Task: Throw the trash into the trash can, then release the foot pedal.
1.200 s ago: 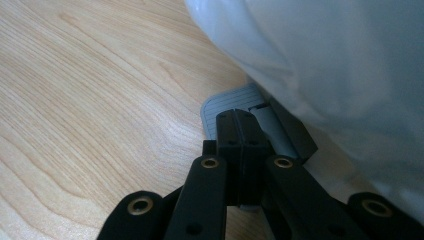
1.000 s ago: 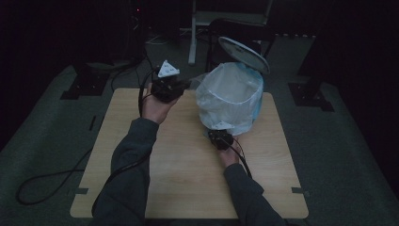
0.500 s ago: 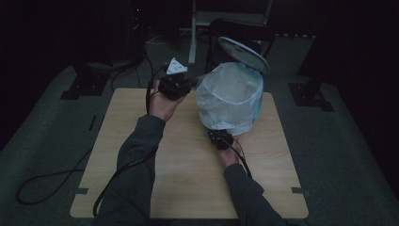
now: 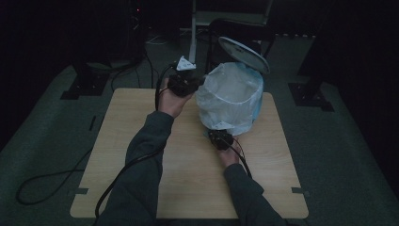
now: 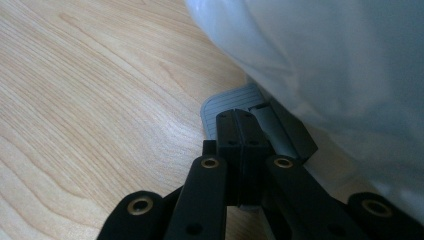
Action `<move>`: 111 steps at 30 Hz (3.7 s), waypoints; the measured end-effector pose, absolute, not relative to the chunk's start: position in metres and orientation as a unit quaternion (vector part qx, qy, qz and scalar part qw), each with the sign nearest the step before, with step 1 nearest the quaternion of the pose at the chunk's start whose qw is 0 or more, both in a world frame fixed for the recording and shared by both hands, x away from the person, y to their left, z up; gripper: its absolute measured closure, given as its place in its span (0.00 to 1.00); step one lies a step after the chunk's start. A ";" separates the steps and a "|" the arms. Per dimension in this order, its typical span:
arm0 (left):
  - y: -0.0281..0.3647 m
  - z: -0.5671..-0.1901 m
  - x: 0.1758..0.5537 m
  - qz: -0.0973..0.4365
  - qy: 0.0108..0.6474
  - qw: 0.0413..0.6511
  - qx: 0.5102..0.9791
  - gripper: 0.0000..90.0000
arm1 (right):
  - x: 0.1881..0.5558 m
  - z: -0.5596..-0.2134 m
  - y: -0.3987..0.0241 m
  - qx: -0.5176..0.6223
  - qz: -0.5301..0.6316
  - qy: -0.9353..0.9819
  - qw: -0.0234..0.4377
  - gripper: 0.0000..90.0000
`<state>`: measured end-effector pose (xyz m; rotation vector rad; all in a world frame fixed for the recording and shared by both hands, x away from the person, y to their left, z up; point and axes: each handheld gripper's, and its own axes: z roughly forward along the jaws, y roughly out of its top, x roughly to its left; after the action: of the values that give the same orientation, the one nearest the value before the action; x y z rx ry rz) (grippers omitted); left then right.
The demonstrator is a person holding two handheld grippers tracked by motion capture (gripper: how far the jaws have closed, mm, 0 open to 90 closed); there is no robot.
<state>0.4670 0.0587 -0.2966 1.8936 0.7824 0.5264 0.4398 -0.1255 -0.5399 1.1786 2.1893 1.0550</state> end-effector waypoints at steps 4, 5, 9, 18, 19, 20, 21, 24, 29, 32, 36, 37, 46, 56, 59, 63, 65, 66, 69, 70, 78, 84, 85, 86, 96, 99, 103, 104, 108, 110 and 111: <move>0.054 -0.297 0.470 0.210 0.322 0.492 0.781 0.97 | 0.440 -0.540 -0.126 0.426 0.381 0.791 0.219 1.00; 0.053 -0.297 0.471 0.209 0.320 0.492 0.782 0.97 | 0.440 -0.540 -0.125 0.426 0.381 0.791 0.219 1.00; 0.048 -0.296 0.474 0.207 0.320 0.492 0.783 0.97 | 0.440 -0.540 -0.126 0.426 0.382 0.790 0.219 1.00; 0.039 -0.299 0.483 0.199 0.323 0.489 0.785 0.97 | 0.440 -0.540 -0.125 0.427 0.382 0.790 0.218 1.00; 0.039 -0.299 0.483 0.197 0.324 0.489 0.785 0.97 | 0.440 -0.540 -0.125 0.427 0.382 0.790 0.218 1.00; 0.038 -0.299 0.484 0.196 0.324 0.489 0.786 0.97 | 0.440 -0.540 -0.125 0.427 0.382 0.790 0.218 1.00; 0.038 -0.300 0.485 0.195 0.325 0.489 0.786 0.97 | 0.440 -0.540 -0.125 0.427 0.382 0.790 0.218 1.00; 0.038 -0.301 0.486 0.194 0.324 0.488 0.787 0.97 | 0.440 -0.540 -0.126 0.427 0.383 0.790 0.217 1.00; 0.038 -0.301 0.487 0.191 0.328 0.492 0.784 0.97 | 0.439 -0.540 -0.126 0.427 0.382 0.790 0.217 1.00; 0.038 -0.299 0.486 0.190 0.328 0.496 0.782 0.97 | 0.439 -0.540 -0.126 0.427 0.382 0.790 0.217 1.00; 0.036 -0.297 0.486 0.184 0.325 0.502 0.780 0.97 | 0.439 -0.540 -0.126 0.427 0.382 0.790 0.217 1.00; 0.035 -0.297 0.486 0.183 0.325 0.504 0.779 0.97 | 0.439 -0.540 -0.126 0.427 0.382 0.790 0.217 1.00; 0.041 -0.300 0.488 0.161 0.316 0.517 0.779 0.73 | 0.440 -0.540 -0.127 0.427 0.383 0.791 0.215 1.00; 0.066 -0.287 0.470 0.200 0.314 0.515 0.772 0.69 | 0.440 -0.540 -0.127 0.427 0.383 0.790 0.216 1.00; 0.079 -0.287 0.463 0.209 0.318 0.513 0.769 0.68 | 0.440 -0.540 -0.127 0.426 0.384 0.790 0.216 1.00; 0.098 -0.291 0.457 0.216 0.332 0.510 0.764 0.67 | 0.440 -0.540 -0.127 0.426 0.383 0.790 0.218 1.00; 0.106 -0.295 0.455 0.220 0.337 0.506 0.763 0.67 | 0.440 -0.540 -0.127 0.425 0.383 0.791 0.218 1.00; 0.110 -0.297 0.454 0.221 0.339 0.505 0.762 0.67 | 0.440 -0.540 -0.127 0.425 0.382 0.791 0.217 1.00; 0.119 -0.304 0.449 0.224 0.345 0.502 0.761 0.67 | 0.439 -0.540 -0.127 0.425 0.382 0.791 0.217 1.00; 0.121 -0.306 0.447 0.225 0.345 0.499 0.762 0.66 | 0.439 -0.540 -0.127 0.425 0.382 0.791 0.217 1.00; 0.131 -0.324 0.434 0.229 0.351 0.489 0.765 0.65 | 0.439 -0.540 -0.127 0.426 0.382 0.791 0.218 1.00; 0.137 -0.341 0.427 0.226 0.358 0.482 0.767 0.64 | 0.440 -0.540 -0.127 0.424 0.382 0.792 0.218 1.00; 0.138 -0.345 0.426 0.225 0.359 0.480 0.768 0.64 | 0.440 -0.540 -0.127 0.424 0.383 0.791 0.217 1.00; 0.139 -0.348 0.425 0.224 0.362 0.478 0.768 0.64 | 0.440 -0.540 -0.127 0.423 0.383 0.791 0.218 1.00; 0.159 -0.388 0.426 0.203 0.402 0.459 0.765 0.64 | 0.440 -0.540 -0.127 0.421 0.382 0.792 0.221 1.00; 0.164 -0.399 0.426 0.202 0.412 0.448 0.768 0.64 | 0.440 -0.539 -0.126 0.423 0.380 0.793 0.221 1.00; 0.171 -0.416 0.427 0.194 0.428 0.437 0.767 0.64 | 0.440 -0.539 -0.126 0.423 0.380 0.792 0.222 1.00; 0.173 -0.420 0.426 0.192 0.431 0.436 0.766 0.64 | 0.440 -0.539 -0.126 0.423 0.379 0.793 0.222 1.00; 0.178 -0.435 0.423 0.187 0.442 0.428 0.766 0.64 | 0.439 -0.539 -0.126 0.423 0.378 0.792 0.225 1.00; 0.181 -0.442 0.420 0.184 0.445 0.423 0.767 0.64 | 0.439 -0.538 -0.125 0.426 0.377 0.792 0.223 1.00; 0.182 -0.445 0.419 0.183 0.449 0.422 0.766 0.64 | 0.438 -0.538 -0.125 0.426 0.375 0.792 0.224 1.00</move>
<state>0.4187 0.1822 -0.4451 1.9187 1.1240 0.4584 0.4385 -0.1254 -0.5379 1.1750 2.1875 1.0359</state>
